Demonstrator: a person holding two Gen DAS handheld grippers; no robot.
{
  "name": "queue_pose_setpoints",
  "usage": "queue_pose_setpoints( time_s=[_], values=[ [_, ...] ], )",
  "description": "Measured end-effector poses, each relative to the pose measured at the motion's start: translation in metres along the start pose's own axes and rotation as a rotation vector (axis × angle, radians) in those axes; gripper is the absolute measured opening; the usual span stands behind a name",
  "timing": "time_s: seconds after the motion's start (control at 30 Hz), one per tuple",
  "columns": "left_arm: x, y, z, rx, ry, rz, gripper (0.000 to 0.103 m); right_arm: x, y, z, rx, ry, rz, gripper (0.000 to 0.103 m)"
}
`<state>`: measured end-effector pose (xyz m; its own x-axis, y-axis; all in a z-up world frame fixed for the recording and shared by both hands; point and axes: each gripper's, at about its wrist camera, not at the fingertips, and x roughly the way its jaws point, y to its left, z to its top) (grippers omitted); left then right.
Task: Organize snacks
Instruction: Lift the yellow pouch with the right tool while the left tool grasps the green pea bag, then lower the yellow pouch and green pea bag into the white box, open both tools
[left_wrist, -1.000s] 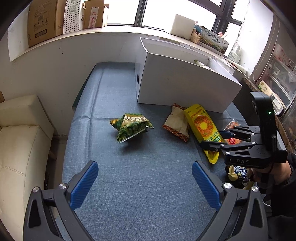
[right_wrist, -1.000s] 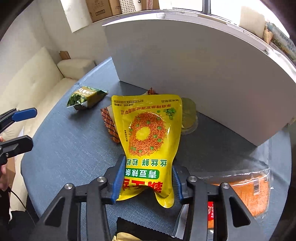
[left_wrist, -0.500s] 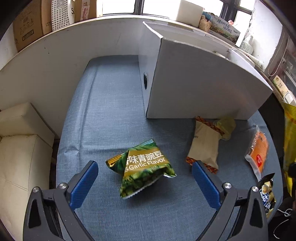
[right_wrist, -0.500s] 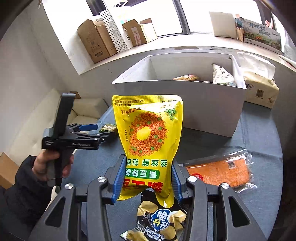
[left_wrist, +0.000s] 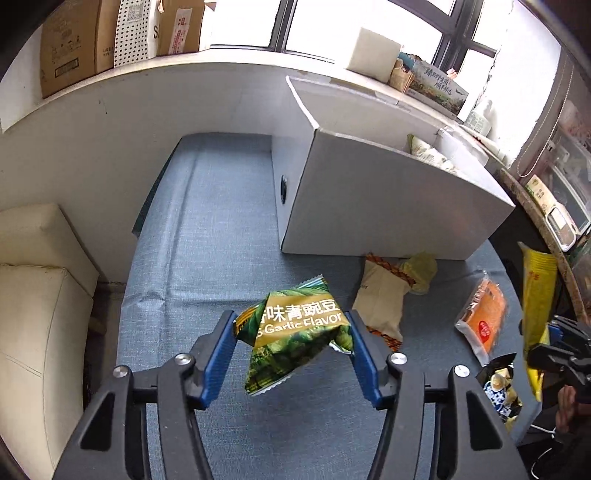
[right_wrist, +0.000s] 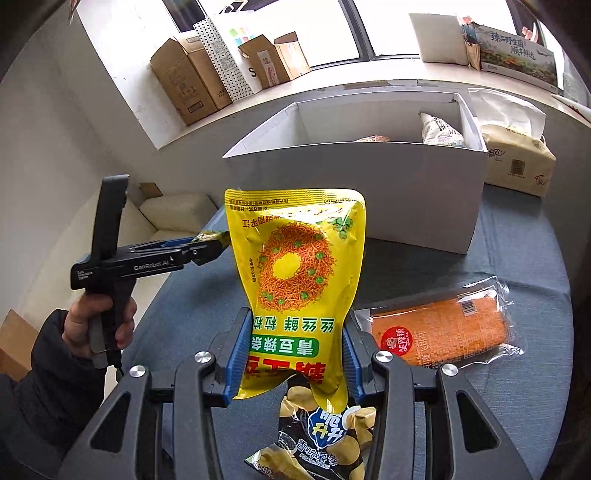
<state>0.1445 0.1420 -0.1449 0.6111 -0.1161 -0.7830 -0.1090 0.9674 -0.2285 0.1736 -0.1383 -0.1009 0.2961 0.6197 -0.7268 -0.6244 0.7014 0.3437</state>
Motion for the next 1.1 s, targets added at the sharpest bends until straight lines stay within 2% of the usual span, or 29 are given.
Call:
queue_pose_setpoints(
  time_s=[0.2,0.37,0.5,0.6,0.73,0.87,0.9,0.93,0.97,1.0,1.03,1.1],
  values=[
    [-0.052,-0.03,0.01,0.053,-0.099,-0.037,0.06,-0.005,-0.002,0.006,0.01,-0.026,0.017,0.048],
    [-0.084,-0.061,0.04,0.122,-0.186,-0.067,0.06,-0.023,-0.007,0.027,0.017,-0.08,0.023,0.048],
    [-0.094,-0.078,0.073,0.171,-0.237,-0.09,0.06,-0.04,-0.012,0.057,0.016,-0.135,0.03,0.048],
    [-0.082,-0.087,0.107,0.182,-0.249,-0.091,0.06,-0.038,-0.022,0.089,0.039,-0.15,0.027,0.048],
    [-0.047,-0.089,0.148,0.175,-0.231,-0.07,0.06,-0.011,-0.037,0.139,0.09,-0.123,0.039,0.048],
    [0.001,-0.084,0.168,0.171,-0.181,-0.02,0.061,0.027,-0.047,0.185,0.13,-0.085,0.011,0.049],
    [0.011,-0.081,0.169,0.168,-0.162,-0.023,0.064,0.037,-0.049,0.194,0.141,-0.074,0.019,0.05],
    [0.02,-0.077,0.167,0.162,-0.143,-0.028,0.074,0.047,-0.05,0.201,0.146,-0.065,0.015,0.062],
    [0.027,-0.074,0.165,0.153,-0.133,-0.018,0.083,0.055,-0.05,0.208,0.151,-0.067,-0.002,0.081],
    [0.03,-0.071,0.162,0.147,-0.133,-0.003,0.103,0.062,-0.05,0.213,0.152,-0.07,-0.008,0.09],
    [0.031,-0.067,0.159,0.139,-0.141,0.004,0.103,0.067,-0.05,0.217,0.148,-0.07,-0.015,0.096],
    [0.028,-0.061,0.153,0.123,-0.141,-0.028,0.103,0.071,-0.048,0.22,0.137,-0.083,-0.05,0.096]
  ],
)
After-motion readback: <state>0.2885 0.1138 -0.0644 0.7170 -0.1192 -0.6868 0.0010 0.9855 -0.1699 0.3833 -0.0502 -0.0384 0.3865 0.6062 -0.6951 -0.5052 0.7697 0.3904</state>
